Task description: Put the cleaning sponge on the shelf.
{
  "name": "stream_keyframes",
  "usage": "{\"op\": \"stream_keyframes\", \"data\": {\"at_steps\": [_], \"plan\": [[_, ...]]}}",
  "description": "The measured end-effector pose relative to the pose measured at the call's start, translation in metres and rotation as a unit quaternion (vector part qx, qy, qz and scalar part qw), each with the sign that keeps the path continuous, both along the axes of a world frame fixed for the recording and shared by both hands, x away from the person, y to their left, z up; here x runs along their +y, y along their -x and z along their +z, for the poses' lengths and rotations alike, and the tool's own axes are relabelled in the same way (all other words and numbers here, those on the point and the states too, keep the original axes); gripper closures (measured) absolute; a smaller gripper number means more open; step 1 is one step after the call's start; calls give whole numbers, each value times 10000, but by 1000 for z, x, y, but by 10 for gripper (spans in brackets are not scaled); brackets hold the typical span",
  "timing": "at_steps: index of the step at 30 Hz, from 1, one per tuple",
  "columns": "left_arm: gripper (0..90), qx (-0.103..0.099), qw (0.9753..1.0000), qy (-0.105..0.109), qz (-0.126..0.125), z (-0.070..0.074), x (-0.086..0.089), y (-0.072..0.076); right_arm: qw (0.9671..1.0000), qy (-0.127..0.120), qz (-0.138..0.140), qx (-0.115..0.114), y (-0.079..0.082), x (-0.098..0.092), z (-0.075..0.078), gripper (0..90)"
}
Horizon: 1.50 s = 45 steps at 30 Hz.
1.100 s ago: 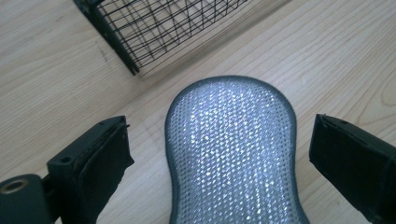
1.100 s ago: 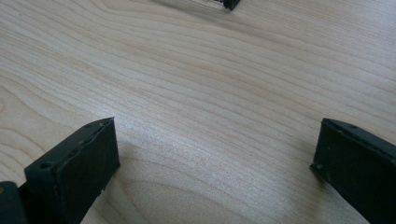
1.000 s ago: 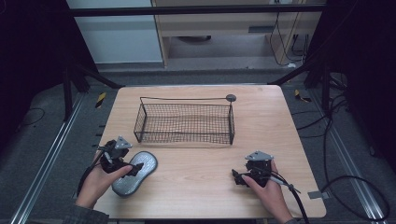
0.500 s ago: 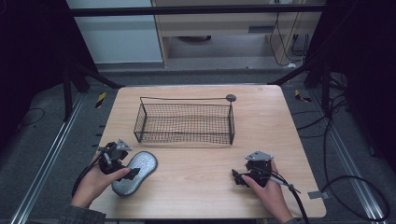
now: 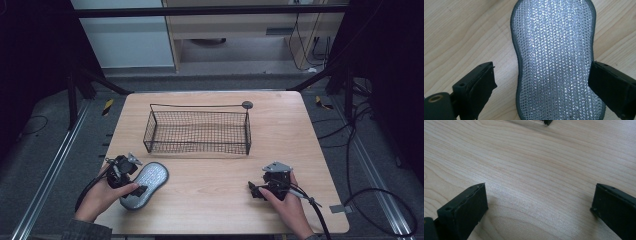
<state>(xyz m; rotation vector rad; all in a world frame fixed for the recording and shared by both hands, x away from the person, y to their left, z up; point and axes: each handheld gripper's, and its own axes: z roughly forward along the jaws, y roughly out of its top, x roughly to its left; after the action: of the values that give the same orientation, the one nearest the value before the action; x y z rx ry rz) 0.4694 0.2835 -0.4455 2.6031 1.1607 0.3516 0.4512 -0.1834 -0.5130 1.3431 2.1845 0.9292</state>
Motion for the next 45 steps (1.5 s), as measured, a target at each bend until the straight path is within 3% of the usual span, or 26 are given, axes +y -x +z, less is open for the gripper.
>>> {"op": "stream_keyframes", "data": {"at_steps": [14, 23, 36, 45], "plan": [[52, 189, 9998, -6, -42, -18, -18, -7, 10000, 7, 15, 12, 0, 0, 0, 4], [38, 209, 9996, 152, 101, -23, -16, -10, 10000, 4, 5, 21, 0, 0, 0, 4], [36, 241, 9993, 261, 89, -24, -16, -11, 10000, -3, 5, 20, 1, 1, 0, 4], [27, 254, 9994, 198, 97, -30, -19, -12, 10000, 17, 16, 4, 0, 0, 0, 4]]}}
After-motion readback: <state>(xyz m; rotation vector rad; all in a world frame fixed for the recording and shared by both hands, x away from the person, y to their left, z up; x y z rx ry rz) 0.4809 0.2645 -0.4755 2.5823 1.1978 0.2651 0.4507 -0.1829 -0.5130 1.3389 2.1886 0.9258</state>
